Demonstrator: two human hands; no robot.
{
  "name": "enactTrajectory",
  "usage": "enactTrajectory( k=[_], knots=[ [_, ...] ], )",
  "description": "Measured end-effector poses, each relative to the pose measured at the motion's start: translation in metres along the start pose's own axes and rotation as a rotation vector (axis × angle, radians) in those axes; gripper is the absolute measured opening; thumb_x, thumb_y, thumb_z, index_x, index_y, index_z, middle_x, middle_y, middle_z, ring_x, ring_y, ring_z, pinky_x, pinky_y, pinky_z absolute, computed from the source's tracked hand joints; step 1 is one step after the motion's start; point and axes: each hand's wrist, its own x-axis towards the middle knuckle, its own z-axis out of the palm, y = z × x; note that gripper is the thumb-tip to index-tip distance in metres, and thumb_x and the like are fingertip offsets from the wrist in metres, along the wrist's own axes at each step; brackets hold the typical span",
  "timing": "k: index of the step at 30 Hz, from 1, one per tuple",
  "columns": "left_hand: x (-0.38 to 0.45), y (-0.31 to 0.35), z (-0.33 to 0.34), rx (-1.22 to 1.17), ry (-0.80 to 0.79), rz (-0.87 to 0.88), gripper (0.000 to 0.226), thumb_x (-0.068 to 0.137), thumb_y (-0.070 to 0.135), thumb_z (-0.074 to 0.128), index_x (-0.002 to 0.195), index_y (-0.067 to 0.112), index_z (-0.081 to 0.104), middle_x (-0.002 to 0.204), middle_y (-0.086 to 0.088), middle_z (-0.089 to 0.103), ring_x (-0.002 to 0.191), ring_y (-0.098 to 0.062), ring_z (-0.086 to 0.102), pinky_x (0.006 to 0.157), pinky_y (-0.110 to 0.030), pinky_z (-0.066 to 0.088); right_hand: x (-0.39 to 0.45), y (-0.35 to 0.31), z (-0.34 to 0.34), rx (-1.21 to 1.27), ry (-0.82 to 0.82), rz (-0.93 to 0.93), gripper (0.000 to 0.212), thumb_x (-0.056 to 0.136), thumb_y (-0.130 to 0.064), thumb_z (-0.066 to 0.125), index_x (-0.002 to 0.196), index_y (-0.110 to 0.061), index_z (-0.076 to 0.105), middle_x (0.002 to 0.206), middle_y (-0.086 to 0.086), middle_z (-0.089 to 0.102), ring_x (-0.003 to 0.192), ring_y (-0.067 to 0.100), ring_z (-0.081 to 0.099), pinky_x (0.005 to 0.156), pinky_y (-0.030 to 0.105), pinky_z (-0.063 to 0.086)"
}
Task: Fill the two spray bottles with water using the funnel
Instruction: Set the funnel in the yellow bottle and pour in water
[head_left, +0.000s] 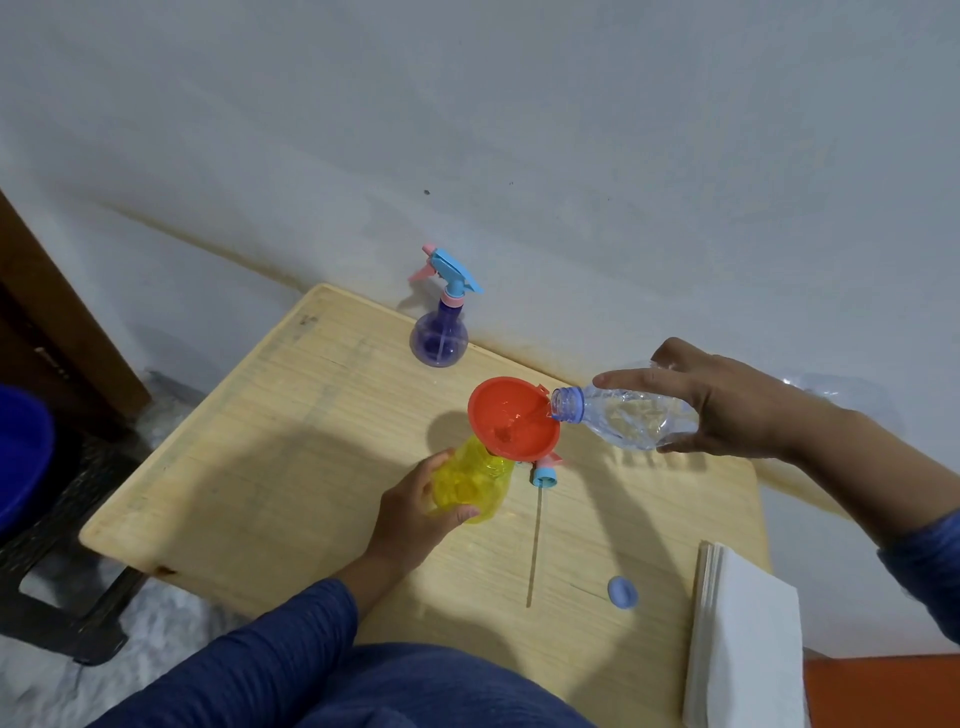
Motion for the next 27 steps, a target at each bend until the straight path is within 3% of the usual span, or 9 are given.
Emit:
enactTrajectory(
  k=[8,13,17,23,27],
  knots=[
    [0.001,0.000,0.000,0.021,-0.006,0.001,0.072,0.065,0.036,0.083,0.128,0.025,0.050,0.114,0.012,0.057,0.099,-0.004,0.052,0.071,-0.003,0.037,-0.003,0.000,0.000,-0.008,0.010,0.003,0.094,0.070,-0.034,0.080,0.132,-0.060,0.014,0.097,0.000,0.043,0.086,0.018,0.044,0.070,0.033,0.049],
    [0.001,0.000,0.000,0.011,-0.018,0.011,0.078,0.059,0.049,0.077,0.129,0.025,0.049,0.115,0.012,0.058,0.099,-0.005,0.053,0.071,-0.004,0.038,-0.003,0.002,0.001,-0.018,0.004,0.017,0.094,0.069,-0.035,0.079,0.133,-0.059,0.014,0.101,0.002,0.045,0.091,0.022,0.049,0.072,0.031,0.049],
    [0.001,0.001,-0.001,0.020,-0.017,0.006,0.077,0.061,0.045,0.081,0.128,0.025,0.049,0.113,0.012,0.058,0.097,-0.005,0.054,0.071,-0.006,0.039,-0.003,-0.002,0.000,-0.023,0.037,-0.003,0.091,0.068,-0.032,0.081,0.132,-0.056,0.020,0.098,0.000,0.044,0.081,0.016,0.042,0.069,0.030,0.046],
    [-0.001,0.003,-0.002,-0.012,-0.014,-0.001,0.087,0.050,0.066,0.066,0.127,0.028,0.051,0.109,0.017,0.057,0.094,-0.002,0.055,0.070,-0.003,0.039,-0.002,0.003,0.004,0.002,0.033,0.016,0.093,0.068,-0.033,0.080,0.134,-0.056,0.019,0.099,0.001,0.046,0.092,0.020,0.048,0.070,0.033,0.050],
    [-0.002,0.005,-0.003,-0.003,-0.009,-0.012,0.078,0.058,0.049,0.079,0.127,0.027,0.051,0.109,0.016,0.058,0.095,-0.002,0.054,0.068,0.003,0.035,-0.004,0.004,0.011,0.157,0.107,0.046,0.093,0.067,-0.033,0.081,0.134,-0.056,0.022,0.094,-0.008,0.043,0.091,0.015,0.045,0.075,0.033,0.049]
  ],
)
